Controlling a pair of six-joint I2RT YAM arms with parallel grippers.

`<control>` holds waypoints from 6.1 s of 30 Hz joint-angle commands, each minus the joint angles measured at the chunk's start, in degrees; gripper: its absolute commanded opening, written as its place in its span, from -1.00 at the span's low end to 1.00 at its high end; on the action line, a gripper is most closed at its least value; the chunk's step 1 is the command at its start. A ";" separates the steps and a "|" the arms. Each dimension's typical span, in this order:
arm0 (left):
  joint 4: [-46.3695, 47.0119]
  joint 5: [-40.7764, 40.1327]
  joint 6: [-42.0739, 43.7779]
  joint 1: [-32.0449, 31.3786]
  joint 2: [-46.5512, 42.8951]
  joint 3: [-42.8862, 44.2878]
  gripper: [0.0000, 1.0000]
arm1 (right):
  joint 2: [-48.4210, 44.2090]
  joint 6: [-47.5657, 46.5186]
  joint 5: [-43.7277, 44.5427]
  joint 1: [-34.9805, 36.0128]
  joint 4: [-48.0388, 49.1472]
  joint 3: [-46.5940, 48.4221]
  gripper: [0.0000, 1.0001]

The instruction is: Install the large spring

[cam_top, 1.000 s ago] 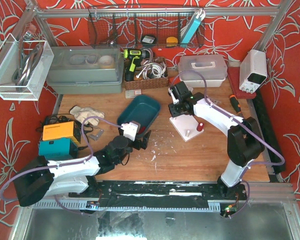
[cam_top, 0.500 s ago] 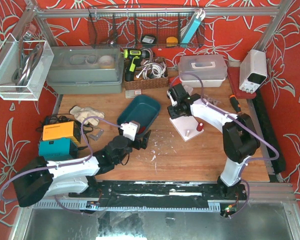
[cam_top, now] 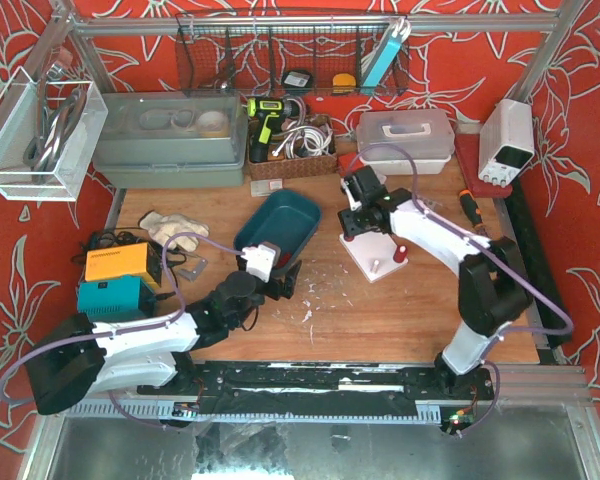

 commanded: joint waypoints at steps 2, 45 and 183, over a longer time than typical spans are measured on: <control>-0.35 -0.99 -0.95 0.15 -2.65 0.15 0.92 | -13.03 1.19 0.68 -0.23 -6.02 -3.80 0.35; -58.69 31.77 -9.00 21.61 26.86 43.10 0.01 | -54.13 15.77 4.35 0.13 -21.36 -23.79 0.90; -68.25 31.95 6.63 27.54 47.44 53.84 0.13 | -55.57 13.81 9.71 0.14 -33.53 -17.48 0.90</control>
